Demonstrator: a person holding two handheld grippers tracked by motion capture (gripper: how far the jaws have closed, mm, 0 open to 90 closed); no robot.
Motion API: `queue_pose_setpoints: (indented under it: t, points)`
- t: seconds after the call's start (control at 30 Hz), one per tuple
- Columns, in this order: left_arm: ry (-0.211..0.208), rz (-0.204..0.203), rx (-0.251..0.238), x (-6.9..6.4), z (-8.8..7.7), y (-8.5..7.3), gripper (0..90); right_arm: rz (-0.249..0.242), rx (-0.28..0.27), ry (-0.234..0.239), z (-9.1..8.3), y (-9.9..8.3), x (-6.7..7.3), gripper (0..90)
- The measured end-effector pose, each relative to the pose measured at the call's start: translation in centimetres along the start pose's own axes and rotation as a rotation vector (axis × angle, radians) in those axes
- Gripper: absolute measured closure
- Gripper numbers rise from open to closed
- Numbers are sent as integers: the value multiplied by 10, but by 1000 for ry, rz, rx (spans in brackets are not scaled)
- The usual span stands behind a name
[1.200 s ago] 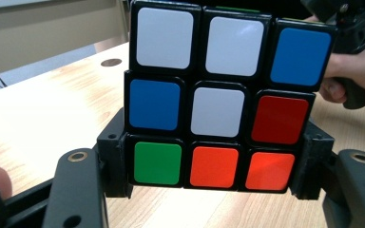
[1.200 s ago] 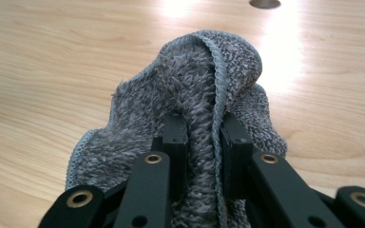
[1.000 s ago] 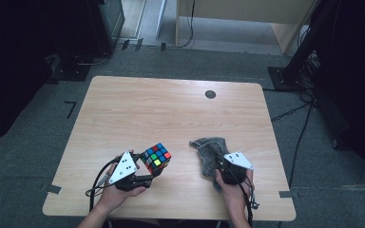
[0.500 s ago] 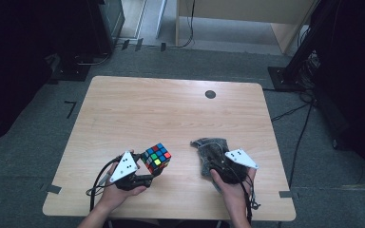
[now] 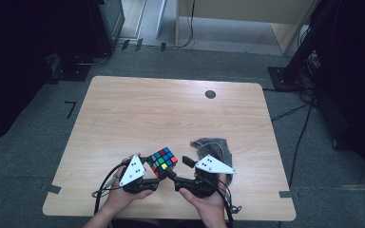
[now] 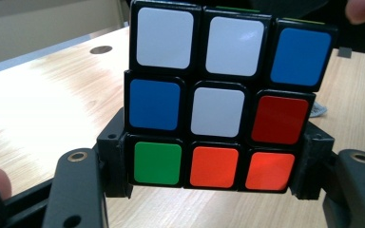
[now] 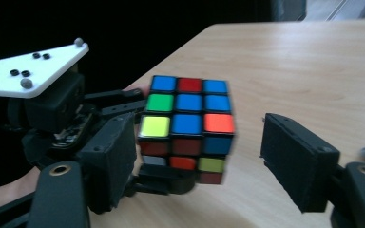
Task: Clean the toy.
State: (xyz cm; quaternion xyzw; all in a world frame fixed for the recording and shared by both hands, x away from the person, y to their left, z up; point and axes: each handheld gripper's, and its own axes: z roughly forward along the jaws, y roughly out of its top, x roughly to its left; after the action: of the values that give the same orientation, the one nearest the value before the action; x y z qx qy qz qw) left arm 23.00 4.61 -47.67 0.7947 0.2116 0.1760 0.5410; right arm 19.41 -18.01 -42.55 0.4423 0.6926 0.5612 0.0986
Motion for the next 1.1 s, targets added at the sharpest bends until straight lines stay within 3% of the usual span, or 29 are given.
queue_pose_setpoints:
  t: [0.1, 0.2, 0.33, 0.5, 0.6, 0.7, 0.8, 0.9, 1.1]
  points:
    - [-17, 31, -9, -7, 2, 1, 337, 5, 28, 7, 6, -4, 3, 250]
    - [-23, 55, -6, -12, 3, 2, 336, 7, 36, -21, 8, -7, 4, 274]
    - [-17, 71, 1, -16, 5, 2, 336, 30, 34, -50, 8, -8, 3, 323]
    - [2, 111, 6, -22, 5, 3, 336, 62, 49, -45, 9, -9, 2, 328]
    - [7, 115, 6, -22, 6, 3, 336, 64, 45, -54, 9, -9, 2, 343]
    - [5, 101, 7, -23, 7, 4, 331, 52, 39, -82, 8, -10, 6, 346]
    - [47, 123, 17, -26, 9, 6, 270, 37, 37, -115, 8, -11, 10, 346]
    - [56, 125, 13, -27, 7, 8, 232, 29, 43, -122, 10, -13, 12, 346]
    - [56, 144, -8, -30, 4, 11, 273, 1, 49, -149, 13, -16, 18, 346]
